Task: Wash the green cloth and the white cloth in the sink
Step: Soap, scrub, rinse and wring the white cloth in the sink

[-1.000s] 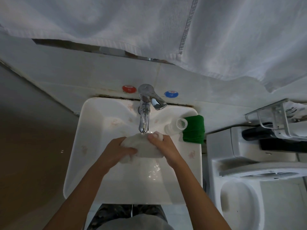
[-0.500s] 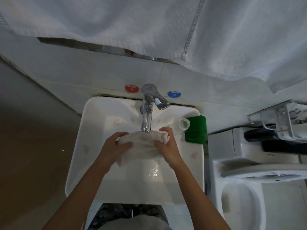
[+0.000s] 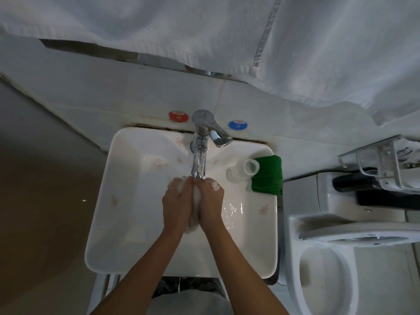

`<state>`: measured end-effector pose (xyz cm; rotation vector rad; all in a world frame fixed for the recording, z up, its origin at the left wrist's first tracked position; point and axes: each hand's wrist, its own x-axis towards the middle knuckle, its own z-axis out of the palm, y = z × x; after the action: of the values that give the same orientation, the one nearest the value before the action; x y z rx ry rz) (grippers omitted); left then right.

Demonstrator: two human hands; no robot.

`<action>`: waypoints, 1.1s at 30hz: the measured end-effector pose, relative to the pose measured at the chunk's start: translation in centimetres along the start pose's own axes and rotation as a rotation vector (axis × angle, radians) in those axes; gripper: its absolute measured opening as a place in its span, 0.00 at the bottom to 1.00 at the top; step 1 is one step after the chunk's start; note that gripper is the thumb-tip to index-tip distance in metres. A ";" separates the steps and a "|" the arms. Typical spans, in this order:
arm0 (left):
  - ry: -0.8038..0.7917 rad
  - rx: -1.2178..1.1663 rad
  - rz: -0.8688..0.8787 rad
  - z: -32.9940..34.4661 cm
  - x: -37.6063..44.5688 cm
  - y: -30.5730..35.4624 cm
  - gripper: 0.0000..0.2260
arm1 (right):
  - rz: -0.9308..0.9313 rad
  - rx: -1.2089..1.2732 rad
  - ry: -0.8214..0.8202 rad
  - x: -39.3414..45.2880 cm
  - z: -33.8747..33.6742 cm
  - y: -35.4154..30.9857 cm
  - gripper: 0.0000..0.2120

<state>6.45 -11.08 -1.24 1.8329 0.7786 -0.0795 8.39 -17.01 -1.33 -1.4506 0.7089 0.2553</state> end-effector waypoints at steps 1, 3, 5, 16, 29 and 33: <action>0.010 0.012 0.032 0.2 -0.5 0.2 0.13 | -0.011 -0.005 0.050 0.5 0.0 -0.3 0.11; 0.007 -0.022 0.019 0.8 -1.8 0.6 0.15 | 0.005 0.007 0.131 1.6 0.1 -0.9 0.17; 0.021 -0.019 -0.015 1.1 -1.3 0.8 0.15 | 0.043 -0.032 0.125 1.8 0.3 -1.1 0.18; -0.001 -0.084 0.007 0.5 0.0 1.6 0.17 | 0.019 -0.198 0.030 1.9 0.7 -0.8 0.13; 0.021 -0.055 0.022 0.2 1.7 0.7 0.16 | 0.025 -0.229 0.046 -0.1 0.7 0.5 0.13; 0.041 0.003 0.045 0.4 0.4 0.4 0.16 | 0.020 -0.245 0.036 0.2 0.7 0.9 0.12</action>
<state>7.06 -11.34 -1.25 1.8585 0.7663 -0.0137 8.26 -16.28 -2.21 -1.6847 0.7415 0.3416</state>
